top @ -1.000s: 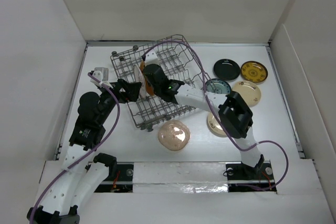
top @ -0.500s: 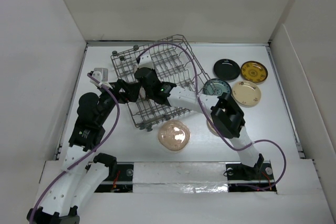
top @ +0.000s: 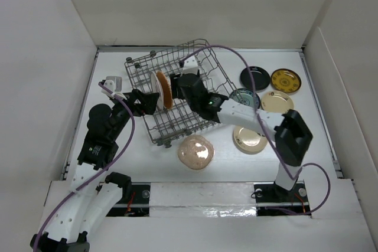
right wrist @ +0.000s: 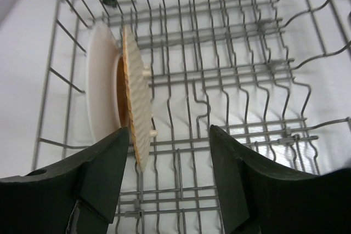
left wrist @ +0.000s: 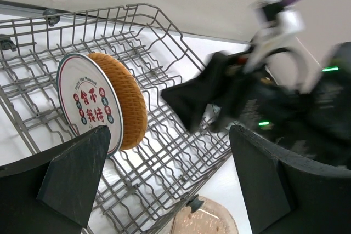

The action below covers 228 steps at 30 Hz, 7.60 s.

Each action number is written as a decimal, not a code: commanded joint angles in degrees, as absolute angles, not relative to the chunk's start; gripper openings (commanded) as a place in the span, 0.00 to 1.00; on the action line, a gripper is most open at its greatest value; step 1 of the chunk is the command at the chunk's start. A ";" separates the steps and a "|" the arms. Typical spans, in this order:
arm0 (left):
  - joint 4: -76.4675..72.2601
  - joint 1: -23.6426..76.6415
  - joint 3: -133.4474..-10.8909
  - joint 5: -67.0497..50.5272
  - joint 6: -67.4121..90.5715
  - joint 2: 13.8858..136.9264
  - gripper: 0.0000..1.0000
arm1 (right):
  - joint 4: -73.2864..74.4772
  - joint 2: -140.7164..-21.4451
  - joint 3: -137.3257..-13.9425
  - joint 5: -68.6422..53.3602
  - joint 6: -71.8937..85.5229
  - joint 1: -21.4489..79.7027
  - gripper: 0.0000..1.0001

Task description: Load the plates into the dish rack

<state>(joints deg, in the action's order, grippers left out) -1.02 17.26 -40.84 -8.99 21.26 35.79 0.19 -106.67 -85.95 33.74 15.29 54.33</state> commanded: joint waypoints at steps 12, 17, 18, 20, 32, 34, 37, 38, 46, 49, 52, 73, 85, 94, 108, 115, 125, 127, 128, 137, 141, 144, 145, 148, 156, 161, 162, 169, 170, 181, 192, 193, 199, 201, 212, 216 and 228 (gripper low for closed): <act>-4.74 17.49 -40.17 -11.77 20.74 35.42 0.36 | -2.56 -66.29 -41.88 22.68 28.20 57.03 0.00; -4.83 17.49 -40.25 -13.44 20.83 35.95 0.00 | 2.90 -54.60 -31.57 16.11 32.95 57.04 0.11; -5.10 17.49 -40.25 -13.62 20.83 35.95 0.00 | 2.99 -54.06 -30.51 15.39 33.74 57.04 0.23; -5.19 17.49 -40.08 -13.97 20.83 35.95 0.00 | 2.81 -55.01 -28.48 14.51 34.54 57.04 0.45; -5.10 17.49 -39.90 -14.85 20.74 36.12 0.09 | -10.37 -77.95 -31.02 2.82 30.85 51.77 0.56; -4.92 17.49 -40.08 -14.50 20.57 36.12 0.10 | -10.81 -80.23 -31.64 2.55 30.67 51.16 0.51; -4.83 17.49 -40.17 -14.59 20.48 36.48 0.12 | -12.56 -83.23 -31.12 0.79 30.85 50.54 0.39; -4.83 17.49 -40.08 -15.02 20.48 36.47 0.13 | -13.00 -83.93 -30.85 0.44 30.94 50.54 0.33; -5.01 17.49 -40.25 -15.12 20.57 36.39 0.17 | -7.14 -75.08 -26.63 1.66 31.99 51.06 0.00; -4.92 17.49 -40.34 -14.85 20.48 36.65 0.18 | 1.12 -66.14 -26.80 2.20 31.29 51.59 0.00; -4.83 17.49 -40.25 -15.38 20.57 36.30 0.19 | 7.19 -57.70 -30.57 -1.49 29.97 52.37 0.00; -2.90 20.04 -41.22 -13.36 18.98 29.89 0.19 | 0.71 -94.89 -83.84 54.40 -9.30 38.76 0.00; -2.64 25.40 -41.13 -12.66 18.90 31.20 0.19 | -10.98 -109.94 -91.84 60.03 -27.24 38.23 0.00; -2.28 25.40 -41.13 -11.78 18.81 30.59 0.19 | -14.06 -114.78 -92.90 60.91 -29.53 39.98 0.00; -2.11 25.40 -41.22 -11.16 18.81 30.68 0.19 | -10.90 -120.23 -95.19 59.85 -26.11 41.65 0.00; -2.20 25.40 -41.13 -10.90 18.81 30.50 0.20 | -10.19 -122.87 -95.80 60.73 -24.26 42.36 0.00; -2.11 25.40 -41.13 -10.63 18.72 31.11 0.20 | -11.78 -122.43 -94.92 63.46 -21.10 43.42 0.32; -2.46 25.40 -40.96 -11.16 18.90 31.03 0.20 | -9.77 -121.29 -95.36 63.02 -18.91 43.42 0.47; -2.63 25.40 -40.87 -11.42 18.90 30.94 0.20 | -8.45 -120.94 -95.54 62.50 -17.68 43.42 0.48; -2.37 25.40 -40.96 -10.81 18.90 30.85 0.20 | -0.80 -104.38 -85.45 56.17 2.49 41.94 0.54; -2.63 25.40 -40.78 -11.34 18.98 30.76 0.20 | -0.97 -88.54 -69.65 48.53 14.91 38.07 0.00; -2.46 25.40 -40.78 -11.08 18.98 30.32 0.20 | -2.54 -75.47 -53.92 40.98 26.61 32.53 0.00; -2.37 25.40 -40.78 -10.99 18.98 30.50 0.20 | -2.64 -72.54 -46.57 38.43 31.42 29.56 0.00; -2.72 25.40 -40.69 -11.60 18.98 29.98 0.20 | -0.97 -62.71 -36.86 34.13 40.21 24.01 0.00; -3.08 25.40 -40.61 -12.13 19.16 29.01 0.21 | 6.32 -47.55 -20.05 20.75 47.37 7.76 0.57; -2.81 25.40 -40.52 -11.51 19.16 28.30 0.21 | 4.66 -46.84 -17.23 7.75 45.71 2.99 0.62; -2.90 25.40 -40.52 -11.51 19.16 28.13 0.22 | 6.05 -47.80 -17.49 7.04 45.27 2.38 0.62; -2.81 25.40 -40.52 -11.07 19.16 27.42 0.23 | 8.16 -50.10 -16.87 2.55 46.84 2.37 0.46; -2.81 25.40 -40.60 -11.07 19.16 27.33 0.23 | 8.61 -50.01 -16.96 3.24 47.11 2.37 0.45; -2.72 25.40 -40.78 -11.51 19.16 26.72 0.23 | 17.66 -40.53 -21.27 16.15 49.04 5.27 0.51; -2.29 25.40 -41.04 -10.81 18.99 25.49 0.23 | 16.09 -55.81 -23.91 8.18 45.97 0.80 0.53; -2.29 25.40 -41.04 -10.81 18.98 25.40 0.23 | 16.35 -56.68 -24.17 8.00 45.79 0.79 0.53; -2.20 25.40 -41.22 -10.90 18.98 25.05 0.23 | 16.09 -60.46 -25.84 7.39 44.13 -0.43 0.53; -2.11 25.40 -41.22 -10.72 18.90 24.96 0.23 | 15.47 -63.52 -25.93 5.19 43.68 -0.44 0.51; -2.37 25.40 -41.22 -10.46 18.98 24.87 0.23 | 19.07 -72.51 -30.41 0.53 40.87 0.70 0.16; -2.46 25.40 -41.13 -10.72 18.98 24.70 0.23 | 24.51 -67.25 -31.90 2.19 40.08 1.32 0.06; -2.81 25.40 -41.04 -10.81 19.16 24.43 0.24 | 39.19 -52.57 -40.06 5.27 41.31 11.76 0.00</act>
